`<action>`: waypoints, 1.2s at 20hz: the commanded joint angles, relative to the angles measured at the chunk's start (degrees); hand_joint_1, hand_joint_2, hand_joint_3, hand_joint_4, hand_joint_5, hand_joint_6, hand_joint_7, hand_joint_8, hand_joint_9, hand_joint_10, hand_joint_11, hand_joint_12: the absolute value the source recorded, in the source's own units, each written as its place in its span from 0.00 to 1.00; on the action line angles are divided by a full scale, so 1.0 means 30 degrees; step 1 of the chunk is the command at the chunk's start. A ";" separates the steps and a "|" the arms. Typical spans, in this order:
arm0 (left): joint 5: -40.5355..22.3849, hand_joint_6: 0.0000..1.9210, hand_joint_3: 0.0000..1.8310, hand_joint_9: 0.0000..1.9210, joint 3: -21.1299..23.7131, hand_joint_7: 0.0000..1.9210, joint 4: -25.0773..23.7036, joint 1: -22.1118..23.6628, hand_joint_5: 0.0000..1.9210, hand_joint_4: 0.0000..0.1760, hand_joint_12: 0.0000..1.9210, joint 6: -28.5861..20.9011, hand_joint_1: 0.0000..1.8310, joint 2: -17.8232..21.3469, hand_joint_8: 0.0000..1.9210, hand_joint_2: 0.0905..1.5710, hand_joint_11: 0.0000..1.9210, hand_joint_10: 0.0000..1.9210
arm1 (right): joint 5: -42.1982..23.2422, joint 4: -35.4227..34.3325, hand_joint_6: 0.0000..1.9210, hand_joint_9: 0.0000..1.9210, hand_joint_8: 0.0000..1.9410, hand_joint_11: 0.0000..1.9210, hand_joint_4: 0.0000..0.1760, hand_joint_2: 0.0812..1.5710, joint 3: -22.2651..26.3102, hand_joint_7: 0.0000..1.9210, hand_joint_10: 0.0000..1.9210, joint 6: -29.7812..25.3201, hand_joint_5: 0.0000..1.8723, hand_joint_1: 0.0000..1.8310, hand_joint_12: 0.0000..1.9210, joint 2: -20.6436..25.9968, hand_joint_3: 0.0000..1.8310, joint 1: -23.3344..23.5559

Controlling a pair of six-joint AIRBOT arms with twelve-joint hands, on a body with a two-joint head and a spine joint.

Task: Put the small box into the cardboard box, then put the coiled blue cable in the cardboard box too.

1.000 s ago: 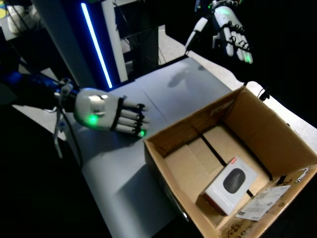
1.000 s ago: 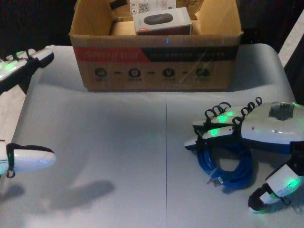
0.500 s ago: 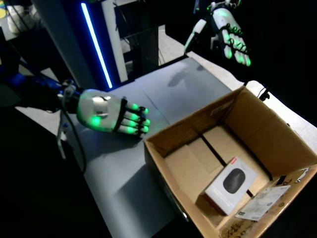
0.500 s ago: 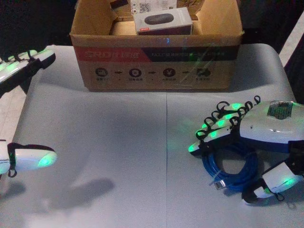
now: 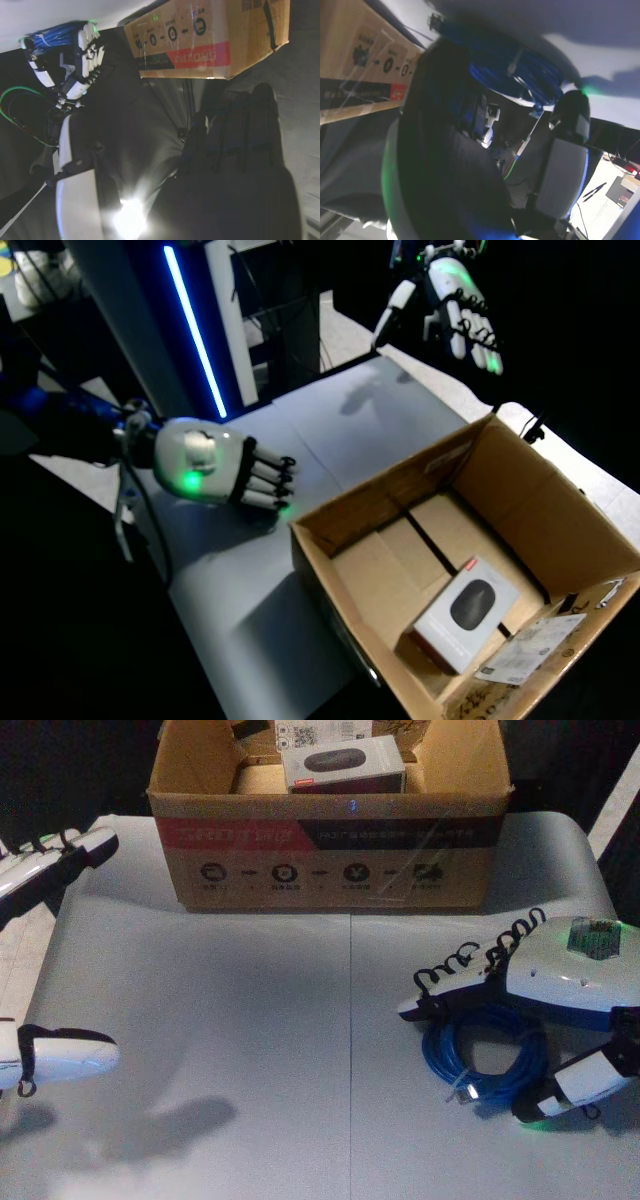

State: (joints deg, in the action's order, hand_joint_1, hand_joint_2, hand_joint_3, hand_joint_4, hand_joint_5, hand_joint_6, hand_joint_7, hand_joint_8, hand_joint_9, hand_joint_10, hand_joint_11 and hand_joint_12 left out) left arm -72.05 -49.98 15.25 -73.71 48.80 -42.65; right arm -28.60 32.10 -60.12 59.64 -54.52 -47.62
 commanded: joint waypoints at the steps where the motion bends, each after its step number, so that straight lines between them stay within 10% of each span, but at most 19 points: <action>1: -0.2272 0.00 0.00 0.00 -0.0074 0.00 0.0153 0.0054 0.00 1.00 0.00 -0.0096 0.40 -0.0098 0.00 0.52 0.00 0.00 | -0.0343 -0.0126 0.00 0.40 0.38 0.50 0.00 0.64 0.0047 0.28 0.64 -0.0127 0.48 0.96 0.72 -0.0057 0.00 0.0051; 2: -0.2259 0.00 0.00 0.00 -0.0076 0.00 0.0155 0.0046 0.00 1.00 0.00 -0.0098 0.40 -0.0121 0.00 0.52 0.00 0.00 | -0.0345 -0.0160 0.00 0.37 0.73 0.56 0.00 0.74 0.0049 0.37 0.75 -0.0127 0.48 0.81 0.76 -0.0056 0.01 0.0051; 4: -0.2245 0.00 0.00 0.00 -0.0076 0.00 0.0155 0.0033 0.00 1.00 0.00 -0.0104 0.41 -0.0133 0.00 0.52 0.00 0.00 | -0.0348 -0.0191 0.00 0.38 0.74 0.59 0.00 0.75 0.0058 0.38 0.75 -0.0127 0.49 0.81 0.79 -0.0048 0.00 0.0052; 5: -0.2240 0.00 0.00 0.00 -0.0076 0.00 0.0157 0.0023 0.00 1.00 0.00 -0.0108 0.41 -0.0135 0.00 0.52 0.00 0.00 | -0.0352 -0.0204 0.45 0.38 0.81 0.61 0.00 0.75 0.0079 0.38 0.74 -0.0127 0.43 0.75 0.77 -0.0027 0.02 0.0060; 6: -0.2238 0.00 0.00 0.00 -0.0076 0.00 0.0159 0.0016 0.00 1.00 0.00 -0.0110 0.41 -0.0137 0.00 0.52 0.00 0.00 | -0.0364 -0.0239 0.58 0.37 0.86 0.60 0.00 0.78 0.0100 0.36 0.76 -0.0127 0.40 0.73 0.80 0.0048 0.00 0.0157; 8: -0.2270 0.00 0.00 0.00 -0.0068 0.00 0.0159 -0.0003 0.00 1.00 0.00 -0.0123 0.40 -0.0142 0.00 0.52 0.00 0.00 | -0.0392 -0.0231 0.52 0.50 0.84 0.64 0.00 0.77 0.0219 0.37 0.86 -0.0127 0.45 0.67 0.84 0.0399 0.00 0.0707; 16: -0.2308 0.00 0.00 0.00 -0.0060 0.00 0.0161 -0.0053 0.00 1.00 0.00 -0.0169 0.38 -0.0142 0.00 0.52 0.00 0.00 | -0.3486 -0.1444 0.51 0.52 0.83 0.60 0.00 0.76 0.1242 0.37 0.77 -0.0127 0.46 0.67 0.79 0.2273 0.00 0.1433; 18: -0.2343 0.00 0.00 0.00 -0.0058 0.00 0.0197 -0.0057 0.00 1.00 0.01 -0.0169 0.36 -0.0144 0.00 0.52 0.02 0.00 | -0.4260 -0.1686 0.76 0.50 0.73 0.57 0.00 0.80 0.1622 0.40 0.75 -0.0127 0.33 0.63 0.79 0.2998 0.01 0.2180; 20: -0.2513 0.00 0.00 0.00 -0.0049 0.00 0.0251 -0.0141 0.00 1.00 0.02 -0.0171 0.34 -0.0159 0.00 0.51 0.04 0.00 | -0.5455 -0.1784 0.58 0.50 0.73 0.52 0.00 0.77 0.1878 0.38 0.71 -0.0127 0.14 0.72 0.78 0.3527 0.00 0.2715; 22: -0.2507 0.00 0.00 0.00 -0.0055 0.00 0.0251 -0.0143 0.00 1.00 0.02 -0.0171 0.33 -0.0186 0.00 0.51 0.04 0.00 | -0.6798 -0.2278 0.86 0.52 0.72 0.55 0.00 0.82 0.2062 0.41 0.64 -0.0127 0.25 0.63 0.76 0.4028 0.00 0.2883; 24: -0.2518 0.00 0.00 0.00 -0.0056 0.00 0.0274 -0.0143 0.00 1.00 0.02 -0.0171 0.34 -0.0192 0.00 0.50 0.04 0.00 | -0.8091 -0.2893 0.88 0.51 0.76 0.57 0.00 0.84 0.2151 0.39 0.76 -0.0129 0.24 0.62 0.86 0.4406 0.00 0.2963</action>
State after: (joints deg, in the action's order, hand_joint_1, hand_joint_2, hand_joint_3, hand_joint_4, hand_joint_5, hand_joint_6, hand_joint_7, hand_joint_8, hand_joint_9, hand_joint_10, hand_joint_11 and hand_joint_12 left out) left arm -72.29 -49.98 15.75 -74.39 48.49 -43.13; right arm -45.25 26.06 -53.76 59.37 -41.21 -39.77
